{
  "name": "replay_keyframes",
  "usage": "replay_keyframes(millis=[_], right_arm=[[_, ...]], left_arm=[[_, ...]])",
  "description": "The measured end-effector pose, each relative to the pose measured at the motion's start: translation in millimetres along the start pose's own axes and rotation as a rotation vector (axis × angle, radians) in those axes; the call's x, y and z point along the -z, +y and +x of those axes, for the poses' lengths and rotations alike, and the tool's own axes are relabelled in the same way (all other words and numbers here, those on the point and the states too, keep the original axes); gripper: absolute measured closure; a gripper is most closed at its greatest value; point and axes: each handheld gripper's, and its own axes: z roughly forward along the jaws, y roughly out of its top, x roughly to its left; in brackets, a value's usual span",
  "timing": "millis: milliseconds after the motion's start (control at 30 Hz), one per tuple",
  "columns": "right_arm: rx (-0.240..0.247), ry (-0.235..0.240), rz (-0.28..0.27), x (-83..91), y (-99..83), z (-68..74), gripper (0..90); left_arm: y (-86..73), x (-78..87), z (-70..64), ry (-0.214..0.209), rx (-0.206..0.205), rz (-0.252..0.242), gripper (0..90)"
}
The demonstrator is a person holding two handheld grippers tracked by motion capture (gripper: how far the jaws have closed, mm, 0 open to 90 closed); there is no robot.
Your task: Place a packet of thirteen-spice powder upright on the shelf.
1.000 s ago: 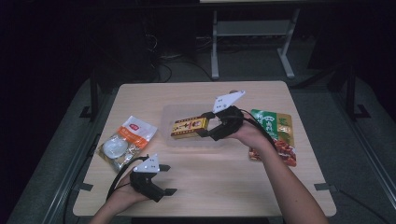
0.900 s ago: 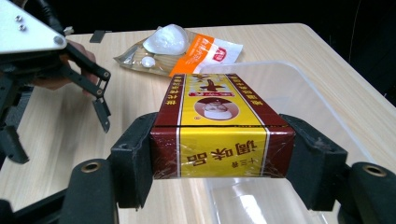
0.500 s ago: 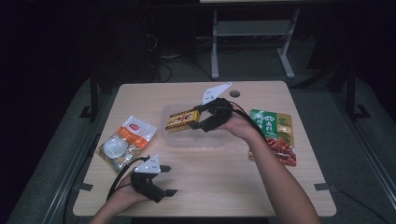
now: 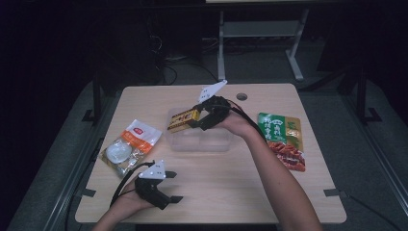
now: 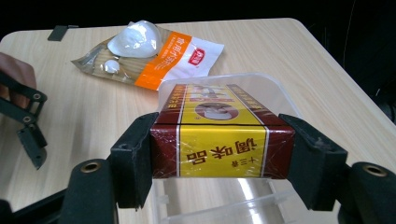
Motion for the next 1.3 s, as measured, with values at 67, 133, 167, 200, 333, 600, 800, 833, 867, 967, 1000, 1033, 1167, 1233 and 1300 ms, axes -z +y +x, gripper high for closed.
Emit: replay_keyframes(millis=[67,133,167,200,333,600,800,833,867,967,1000,1033,1167,1233,1300], right_arm=[[0.001,0.0,0.003,-3.7,-0.8,-1.2,31.7],[0.016,-0.001,0.011,-7.6,-1.7,-2.9,31.7],[0.014,-0.005,0.014,-9.5,-1.8,-2.6,31.6],[0.003,-0.004,0.015,-11.1,-1.8,-1.8,31.6],[0.028,-0.003,0.013,-16.3,-1.9,-3.5,31.5],[0.016,0.006,-0.004,-20.6,-0.2,-6.1,31.4],[0.033,0.013,0.0,-25.2,13.2,-6.7,31.4],[0.028,0.012,-0.008,-26.0,15.5,-5.8,31.4],[0.024,0.015,0.0,-27.1,17.9,-6.2,31.4],[0.037,0.016,0.002,-31.9,23.1,-6.6,31.4],[0.044,0.015,0.003,-33.1,24.6,-7.1,31.3],[0.05,0.015,0.001,-34.7,26.0,-7.8,31.3],[0.035,0.021,-0.013,-39.7,30.8,-7.2,31.3],[0.045,0.023,-0.011,-42.9,33.2,-8.0,31.3],[0.046,0.027,-0.007,-46.8,36.5,-8.1,31.3]], left_arm=[[0.2,0.5,0.3,0.001,-0.006,0.009,13.4],[0.0,0.0,-0.2,0.0,-0.001,0.004,13.3],[0.0,-0.1,-0.3,-0.001,0.0,0.004,13.3],[0.0,-0.2,-0.4,-0.001,0.001,0.004,13.4],[-0.1,-0.2,0.4,-0.002,-0.007,0.013,13.4],[-0.2,-0.9,0.2,-0.005,-0.004,0.012,13.3],[0.7,-1.0,-0.3,-0.005,-0.008,0.014,13.3],[0.8,-1.0,-0.3,-0.005,-0.009,0.014,13.3],[0.9,-1.0,-0.6,-0.005,-0.009,0.014,13.3],[0.9,-1.3,-1.4,-0.008,-0.003,0.008,13.3],[0.9,-1.3,-1.4,-0.009,-0.002,0.008,13.3],[1.0,-1.3,-1.5,-0.009,-0.002,0.008,13.3],[1.4,-2.4,-2.0,-0.014,0.0,0.005,13.3],[1.9,-2.8,-2.1,-0.017,-0.005,0.006,13.3],[2.1,-3.2,-2.4,-0.019,-0.003,0.007,13.3]])
